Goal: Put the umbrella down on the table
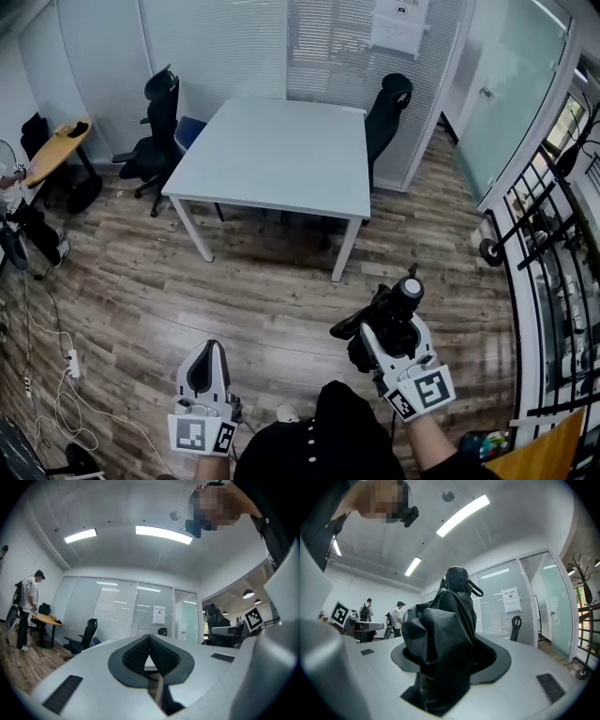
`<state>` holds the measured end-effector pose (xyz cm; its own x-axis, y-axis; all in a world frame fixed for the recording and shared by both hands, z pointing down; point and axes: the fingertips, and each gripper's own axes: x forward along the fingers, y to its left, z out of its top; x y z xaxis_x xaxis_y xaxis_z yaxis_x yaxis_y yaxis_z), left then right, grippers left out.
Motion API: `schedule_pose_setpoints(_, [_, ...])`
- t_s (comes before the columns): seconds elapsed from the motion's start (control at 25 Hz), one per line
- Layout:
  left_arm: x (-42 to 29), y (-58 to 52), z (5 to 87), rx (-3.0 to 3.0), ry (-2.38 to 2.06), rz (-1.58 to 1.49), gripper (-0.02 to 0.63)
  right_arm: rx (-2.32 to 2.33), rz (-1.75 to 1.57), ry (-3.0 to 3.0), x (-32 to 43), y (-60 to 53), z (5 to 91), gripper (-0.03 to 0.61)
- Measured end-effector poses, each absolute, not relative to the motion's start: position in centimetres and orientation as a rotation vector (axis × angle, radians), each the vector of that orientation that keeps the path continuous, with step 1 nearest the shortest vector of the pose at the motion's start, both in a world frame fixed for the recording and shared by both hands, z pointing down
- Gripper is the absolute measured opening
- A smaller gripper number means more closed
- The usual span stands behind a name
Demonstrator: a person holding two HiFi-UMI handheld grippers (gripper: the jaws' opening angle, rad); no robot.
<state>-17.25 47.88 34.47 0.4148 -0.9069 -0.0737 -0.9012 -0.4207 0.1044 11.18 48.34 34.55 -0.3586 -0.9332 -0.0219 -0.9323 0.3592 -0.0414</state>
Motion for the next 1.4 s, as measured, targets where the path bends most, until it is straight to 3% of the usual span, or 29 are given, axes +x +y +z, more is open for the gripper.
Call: schedule_pose_setpoints(1.4, [-8.4,32.5,34.7,2.506,-1.803,-0.173,0.015,-1.557,-0.058,2.612,19.9,31.1,35.3,0.27])
